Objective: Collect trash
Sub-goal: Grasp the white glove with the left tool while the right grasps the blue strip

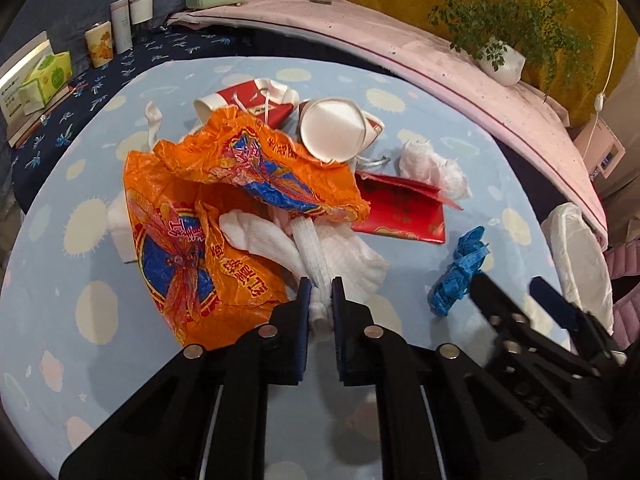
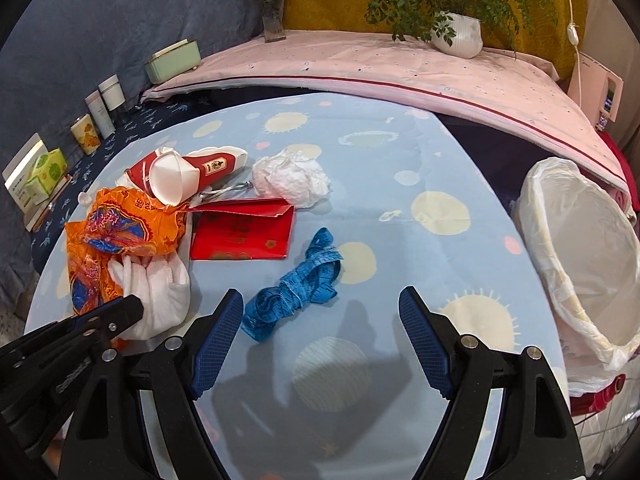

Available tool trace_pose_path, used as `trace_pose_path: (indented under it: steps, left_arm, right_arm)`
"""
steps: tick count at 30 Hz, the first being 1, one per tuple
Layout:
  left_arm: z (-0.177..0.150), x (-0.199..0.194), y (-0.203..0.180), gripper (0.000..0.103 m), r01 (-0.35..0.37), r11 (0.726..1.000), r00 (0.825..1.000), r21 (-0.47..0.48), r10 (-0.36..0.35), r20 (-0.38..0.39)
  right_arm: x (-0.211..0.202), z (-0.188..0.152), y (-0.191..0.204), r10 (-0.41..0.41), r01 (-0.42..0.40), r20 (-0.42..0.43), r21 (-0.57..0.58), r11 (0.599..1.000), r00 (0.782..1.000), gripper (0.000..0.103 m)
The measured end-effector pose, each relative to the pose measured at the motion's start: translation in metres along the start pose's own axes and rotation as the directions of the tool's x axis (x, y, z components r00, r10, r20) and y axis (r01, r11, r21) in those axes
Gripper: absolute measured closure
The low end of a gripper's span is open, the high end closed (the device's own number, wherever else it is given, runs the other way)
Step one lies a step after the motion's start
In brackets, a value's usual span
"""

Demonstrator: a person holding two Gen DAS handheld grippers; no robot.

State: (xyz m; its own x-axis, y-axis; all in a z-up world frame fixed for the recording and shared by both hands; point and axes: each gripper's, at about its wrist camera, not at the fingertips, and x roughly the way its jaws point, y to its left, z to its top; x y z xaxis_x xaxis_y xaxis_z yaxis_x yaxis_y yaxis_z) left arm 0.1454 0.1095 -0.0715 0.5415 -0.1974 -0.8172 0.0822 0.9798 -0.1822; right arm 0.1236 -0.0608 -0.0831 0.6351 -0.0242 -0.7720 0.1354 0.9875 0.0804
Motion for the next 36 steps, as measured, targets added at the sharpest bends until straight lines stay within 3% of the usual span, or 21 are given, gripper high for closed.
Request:
trace_pose_path:
  steps: [10,15,16,27,36]
  left_arm:
    - [0.007,-0.011,0.000,0.093,0.015,1.000,1.000,-0.006,-0.014,0.021]
    - [0.006,-0.012,-0.007,0.093,0.021,1.000,1.000,0.002,-0.021,0.016]
    - [0.006,-0.013,-0.009,0.093,0.024,1.000,1.000,0.005,-0.024,0.016]
    - [0.010,-0.035,-0.054,0.093,0.078,0.994,0.996,0.082,-0.082,0.047]
    - [0.022,-0.063,-0.123,0.093,0.161,0.970,0.979,0.183,-0.180,0.091]
  right_arm:
    - [0.031,-0.007,0.012,0.021,-0.021,-0.062,-0.010,1.000,0.998,0.046]
    - [0.027,-0.008,0.010,0.042,-0.044,-0.060,-0.025,0.999,0.997,0.067]
    - [0.026,-0.009,0.008,0.050,-0.051,-0.060,-0.021,0.998,0.997,0.083]
    - [-0.014,0.003,-0.032,0.051,-0.052,0.009,0.038,0.998,0.999,0.083]
    - [-0.068,0.023,-0.085,0.015,-0.028,0.122,0.107,0.994,0.992,0.083]
